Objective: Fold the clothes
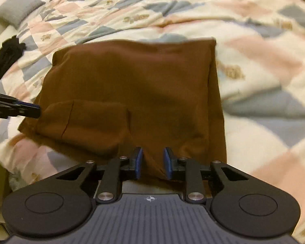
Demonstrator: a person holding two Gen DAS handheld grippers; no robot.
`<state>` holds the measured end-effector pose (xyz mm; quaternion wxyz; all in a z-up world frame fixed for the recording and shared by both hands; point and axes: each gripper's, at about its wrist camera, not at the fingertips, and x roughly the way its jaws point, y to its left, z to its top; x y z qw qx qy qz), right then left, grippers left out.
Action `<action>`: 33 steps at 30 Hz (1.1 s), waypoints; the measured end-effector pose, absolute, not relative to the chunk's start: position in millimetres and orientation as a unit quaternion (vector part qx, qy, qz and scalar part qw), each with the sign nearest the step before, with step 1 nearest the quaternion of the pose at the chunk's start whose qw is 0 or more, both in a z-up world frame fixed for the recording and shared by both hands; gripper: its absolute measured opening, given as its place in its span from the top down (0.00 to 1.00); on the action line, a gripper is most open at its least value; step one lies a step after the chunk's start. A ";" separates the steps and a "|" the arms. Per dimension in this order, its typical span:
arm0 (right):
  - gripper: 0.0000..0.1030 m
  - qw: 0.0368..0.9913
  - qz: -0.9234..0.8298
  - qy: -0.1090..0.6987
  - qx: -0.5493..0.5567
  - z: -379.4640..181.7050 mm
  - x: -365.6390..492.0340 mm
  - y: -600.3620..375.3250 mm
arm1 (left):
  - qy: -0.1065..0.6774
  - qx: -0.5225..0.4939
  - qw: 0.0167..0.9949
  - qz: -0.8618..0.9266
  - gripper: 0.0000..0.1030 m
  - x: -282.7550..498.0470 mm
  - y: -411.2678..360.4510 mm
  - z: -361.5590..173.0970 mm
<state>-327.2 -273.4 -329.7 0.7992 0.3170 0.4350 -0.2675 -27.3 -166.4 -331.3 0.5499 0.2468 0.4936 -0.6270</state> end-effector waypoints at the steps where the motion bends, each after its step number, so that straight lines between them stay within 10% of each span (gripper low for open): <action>1: 0.72 0.807 -0.260 0.428 0.312 -325.5 -327.3 -272.9 | 0.497 0.243 0.548 -0.627 0.86 -28.1 -166.5 -333.3; 6: 0.71 0.814 -0.215 0.418 0.341 -337.8 -310.8 -291.6 | 0.503 0.249 0.547 -0.622 0.86 -27.6 -165.6 -342.3; 8: 0.95 0.802 -0.201 0.421 0.373 -348.4 -311.0 -297.4 | 0.501 0.251 0.546 -0.623 0.86 -27.5 -166.4 -343.4; 12: 0.96 0.791 -0.195 0.425 0.395 -343.9 -324.0 -287.8 | 0.487 0.267 0.541 -0.631 0.86 -30.4 -169.2 -345.6; 18: 0.96 0.782 -0.245 0.437 0.370 -343.8 -310.4 -285.5 | 0.454 0.302 0.546 -0.636 0.86 -40.2 -168.2 -338.2; 20: 0.79 0.797 -0.277 0.428 0.325 -329.2 -304.6 -276.2 | 0.442 0.301 0.550 -0.642 0.85 -41.2 -163.9 -327.8; 33: 0.84 0.796 -0.353 0.442 0.216 -315.9 -319.2 -250.6 | 0.448 0.262 0.572 -0.636 0.81 -56.6 -167.0 -334.9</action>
